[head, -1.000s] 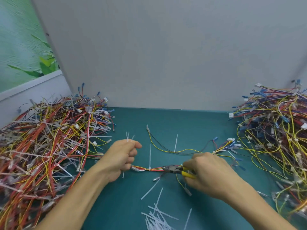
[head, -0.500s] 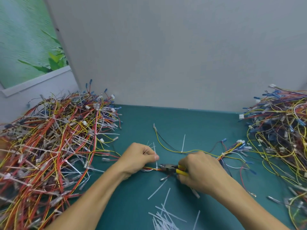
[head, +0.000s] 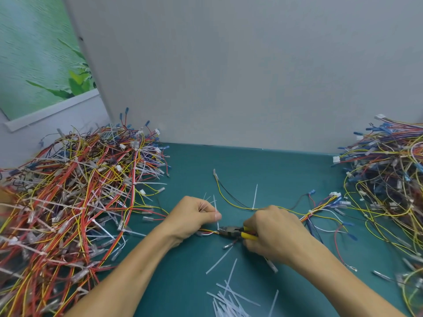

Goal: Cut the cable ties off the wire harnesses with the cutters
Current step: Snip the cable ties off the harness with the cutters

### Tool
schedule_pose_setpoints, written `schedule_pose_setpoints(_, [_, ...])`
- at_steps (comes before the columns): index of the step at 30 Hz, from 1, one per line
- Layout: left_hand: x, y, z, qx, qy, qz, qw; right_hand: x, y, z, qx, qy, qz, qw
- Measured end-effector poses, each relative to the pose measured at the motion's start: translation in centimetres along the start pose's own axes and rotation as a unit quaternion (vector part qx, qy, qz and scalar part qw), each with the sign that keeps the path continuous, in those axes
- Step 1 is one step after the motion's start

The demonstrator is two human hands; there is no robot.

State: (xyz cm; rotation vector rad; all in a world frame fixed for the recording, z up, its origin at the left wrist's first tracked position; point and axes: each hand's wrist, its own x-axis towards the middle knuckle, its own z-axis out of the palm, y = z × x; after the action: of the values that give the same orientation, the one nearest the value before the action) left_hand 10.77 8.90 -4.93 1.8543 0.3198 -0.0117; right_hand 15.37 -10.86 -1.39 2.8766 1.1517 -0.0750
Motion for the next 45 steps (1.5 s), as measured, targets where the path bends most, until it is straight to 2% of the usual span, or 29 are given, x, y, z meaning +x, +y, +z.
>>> schedule_pose_setpoints(19, [0.0, 0.2, 0.3, -0.052, 0.01, -0.018, 0.998, 0.5, 0.3, 0.5, -0.07, 0.014, -0.048, 0.996])
schedule_pose_setpoints(25, [-0.2, 0.8, 0.0, -0.032, 0.031, -0.046, 0.998, 0.6, 0.3, 0.5, -0.077, 0.005, -0.047, 0.996])
schedule_pose_setpoints(30, [-0.5, 2.5, -3.1, -0.189, 0.056, -0.062, 0.978, 0.6, 0.2, 0.9, -0.061, -0.005, -0.034, 0.998])
schedule_pose_setpoints(33, [-1.3, 3.8, -6.5, -0.222, 0.075, -0.042, 0.971, 0.4, 0.2, 0.7, -0.052, -0.007, -0.027, 0.998])
schedule_pose_setpoints(37, [-1.8, 3.9, -9.5, -0.136, 0.099, -0.037, 0.985, -0.1, 0.2, -0.1, -0.041, 0.013, -0.005, 0.999])
schedule_pose_setpoints(40, [-1.8, 3.0, -10.5, 0.041, 0.108, -0.031, 0.993, -0.2, -0.5, -0.7, -0.03, 0.038, -0.006, 0.999])
schedule_pose_setpoints(42, [-1.9, 2.1, -10.9, 0.212, 0.08, 0.006, 0.974, 0.0, -1.2, -0.9, -0.024, 0.046, -0.012, 0.999])
schedule_pose_setpoints(45, [-2.0, 0.5, -10.5, 0.35, 0.012, 0.044, 0.936, 0.3, -2.1, -1.0, -0.021, 0.048, -0.023, 0.998])
